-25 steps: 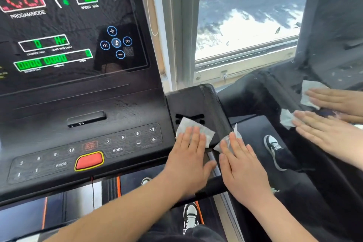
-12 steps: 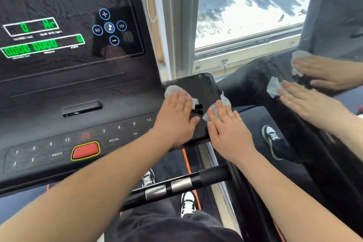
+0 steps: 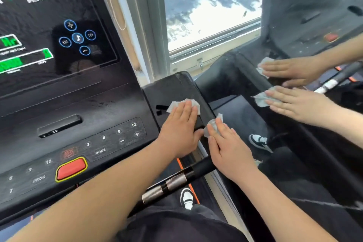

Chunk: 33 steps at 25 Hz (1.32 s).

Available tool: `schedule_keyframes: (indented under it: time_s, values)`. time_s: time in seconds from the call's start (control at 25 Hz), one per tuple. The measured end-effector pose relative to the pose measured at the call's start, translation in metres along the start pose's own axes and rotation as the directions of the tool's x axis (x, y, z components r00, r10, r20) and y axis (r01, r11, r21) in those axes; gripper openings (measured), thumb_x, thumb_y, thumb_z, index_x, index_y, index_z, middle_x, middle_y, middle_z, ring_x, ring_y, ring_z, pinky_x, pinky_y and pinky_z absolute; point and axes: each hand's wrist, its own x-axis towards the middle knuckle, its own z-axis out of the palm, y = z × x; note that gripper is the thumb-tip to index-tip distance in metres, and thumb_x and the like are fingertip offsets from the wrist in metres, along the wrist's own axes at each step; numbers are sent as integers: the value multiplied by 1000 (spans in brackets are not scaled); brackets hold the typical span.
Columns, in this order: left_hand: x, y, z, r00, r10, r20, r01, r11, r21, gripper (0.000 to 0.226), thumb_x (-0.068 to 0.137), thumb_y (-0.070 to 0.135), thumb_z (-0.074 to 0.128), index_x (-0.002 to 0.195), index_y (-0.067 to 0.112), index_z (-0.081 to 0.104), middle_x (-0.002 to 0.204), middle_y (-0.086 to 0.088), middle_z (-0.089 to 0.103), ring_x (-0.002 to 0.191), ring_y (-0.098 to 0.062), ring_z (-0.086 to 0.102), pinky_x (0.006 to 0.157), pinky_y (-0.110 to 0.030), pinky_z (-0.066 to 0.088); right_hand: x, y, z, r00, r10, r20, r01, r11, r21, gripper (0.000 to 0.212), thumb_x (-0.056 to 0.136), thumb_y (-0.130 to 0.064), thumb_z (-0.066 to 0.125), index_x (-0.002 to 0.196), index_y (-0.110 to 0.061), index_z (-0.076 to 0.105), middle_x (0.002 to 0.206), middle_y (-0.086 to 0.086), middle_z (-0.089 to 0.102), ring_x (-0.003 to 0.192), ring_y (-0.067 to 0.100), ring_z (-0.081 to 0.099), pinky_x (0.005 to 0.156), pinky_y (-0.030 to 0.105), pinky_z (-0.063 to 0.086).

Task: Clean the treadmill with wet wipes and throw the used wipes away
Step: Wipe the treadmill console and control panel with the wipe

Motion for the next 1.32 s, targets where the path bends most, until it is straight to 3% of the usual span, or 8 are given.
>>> schedule_keyframes:
  time_s: [0.12, 0.4, 0.64, 0.88, 1.0, 1.12, 1.2, 1.32]
  values:
    - [-11, -7, 4, 1000, -1, 1, 1, 1000, -15, 85, 102, 60, 25, 162, 3, 4, 169, -22, -3, 156, -35, -6, 127, -47, 0, 0, -10, 2, 995, 95, 20, -94, 994, -49, 62, 104, -46, 15, 153, -22, 45, 161, 14, 37, 144, 28, 41, 120, 44, 28]
    - [-17, -37, -14, 996, -40, -79, 47, 995, 92, 78, 96, 66, 33, 145, 5, 38, 127, -14, 57, 116, -33, 53, 104, -46, 37, 33, -43, -5, 952, 294, 89, -286, 954, -93, 59, 106, -42, 18, 157, -18, 34, 158, 21, 37, 141, 36, 42, 118, 50, 27]
    - [-4, -45, -14, 991, 110, -72, -113, 993, -37, 43, 97, 34, 39, 133, 13, 47, 128, -7, 55, 113, -28, 51, 97, -39, 42, 54, -88, 6, 982, 134, 131, -124, 989, -81, 69, 100, -43, 3, 160, -17, 26, 170, 0, 17, 157, 17, 8, 127, 47, 8]
    - [-13, -80, -38, 981, -30, -190, -17, 969, -246, 18, 98, 14, 49, 110, 20, 61, 102, -1, 63, 101, -26, 62, 76, -40, 52, 75, -101, 2, 983, 65, 172, -42, 990, -133, 57, 108, -39, 18, 162, -22, 23, 170, -6, 10, 157, 11, 6, 127, 45, -3]
    - [-12, -103, -60, 891, -405, -206, 146, 685, -714, 22, 99, 17, 50, 112, 18, 68, 103, 2, 70, 96, -18, 63, 84, -32, 49, 88, -102, 7, 982, 48, 184, -30, 994, -104, 58, 108, -40, 18, 162, -19, 22, 171, -5, 6, 157, 12, 2, 127, 43, -4]
    - [-10, -108, -78, 797, -583, -159, 103, 390, -915, 20, 91, 27, 67, 111, 22, 69, 103, 12, 69, 97, -8, 63, 85, -23, 48, 85, -99, 11, 984, 24, 178, -3, 993, -120, 61, 106, -42, 19, 162, -18, 20, 171, -3, 5, 157, 14, 2, 128, 42, -2]
    - [-8, -102, -79, 776, -566, -279, 30, 475, -880, 18, 90, 28, 71, 107, 23, 69, 98, 13, 69, 93, -7, 64, 83, -24, 50, 77, -97, 12, 991, 4, 135, 14, 991, -136, 68, 102, -47, 12, 161, -15, 24, 170, 1, 12, 157, 17, 9, 128, 43, 2]
    - [-8, -78, -46, 915, -178, -362, -43, 849, -527, 13, 95, 24, 60, 104, 27, 69, 94, 6, 71, 86, -19, 66, 75, -36, 55, 55, -91, 16, 999, 33, 15, -30, 987, -157, 67, 102, -47, 21, 155, -11, 40, 164, 6, 33, 152, 22, 29, 126, 47, 14]
